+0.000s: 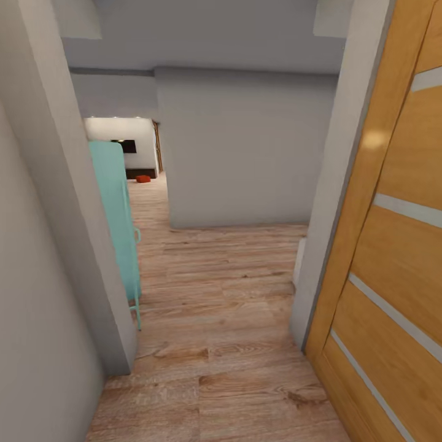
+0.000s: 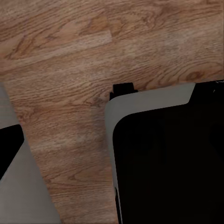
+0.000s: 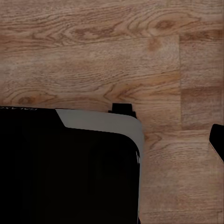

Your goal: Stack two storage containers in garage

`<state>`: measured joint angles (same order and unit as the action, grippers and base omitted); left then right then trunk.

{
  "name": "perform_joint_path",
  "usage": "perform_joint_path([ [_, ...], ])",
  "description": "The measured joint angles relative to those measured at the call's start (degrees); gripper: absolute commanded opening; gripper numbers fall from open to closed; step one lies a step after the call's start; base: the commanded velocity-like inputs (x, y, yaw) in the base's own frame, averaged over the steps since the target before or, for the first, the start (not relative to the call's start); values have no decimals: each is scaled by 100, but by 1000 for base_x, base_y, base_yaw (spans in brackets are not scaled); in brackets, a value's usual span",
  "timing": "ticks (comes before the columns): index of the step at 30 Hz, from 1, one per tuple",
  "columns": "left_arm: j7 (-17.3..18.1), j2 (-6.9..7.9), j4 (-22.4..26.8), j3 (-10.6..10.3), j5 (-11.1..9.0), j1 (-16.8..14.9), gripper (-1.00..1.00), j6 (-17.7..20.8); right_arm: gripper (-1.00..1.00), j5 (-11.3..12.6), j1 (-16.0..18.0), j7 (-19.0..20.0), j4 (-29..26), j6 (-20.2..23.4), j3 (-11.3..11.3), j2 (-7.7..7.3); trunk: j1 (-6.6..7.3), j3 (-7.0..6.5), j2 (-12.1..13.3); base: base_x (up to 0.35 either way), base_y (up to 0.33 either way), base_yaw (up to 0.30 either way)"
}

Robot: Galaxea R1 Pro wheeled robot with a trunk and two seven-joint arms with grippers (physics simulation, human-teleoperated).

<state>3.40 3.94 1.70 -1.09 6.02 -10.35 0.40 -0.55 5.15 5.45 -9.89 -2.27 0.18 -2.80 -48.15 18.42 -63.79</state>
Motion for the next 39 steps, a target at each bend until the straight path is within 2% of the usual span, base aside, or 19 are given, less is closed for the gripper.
perform_joint_path([
  [39, 0, 0, 0, 0, 0, 0, 100, 0, 100, -1, 0, 0, 0, 0, 0, 0, 0, 0, 0, 346, 0, 0],
])
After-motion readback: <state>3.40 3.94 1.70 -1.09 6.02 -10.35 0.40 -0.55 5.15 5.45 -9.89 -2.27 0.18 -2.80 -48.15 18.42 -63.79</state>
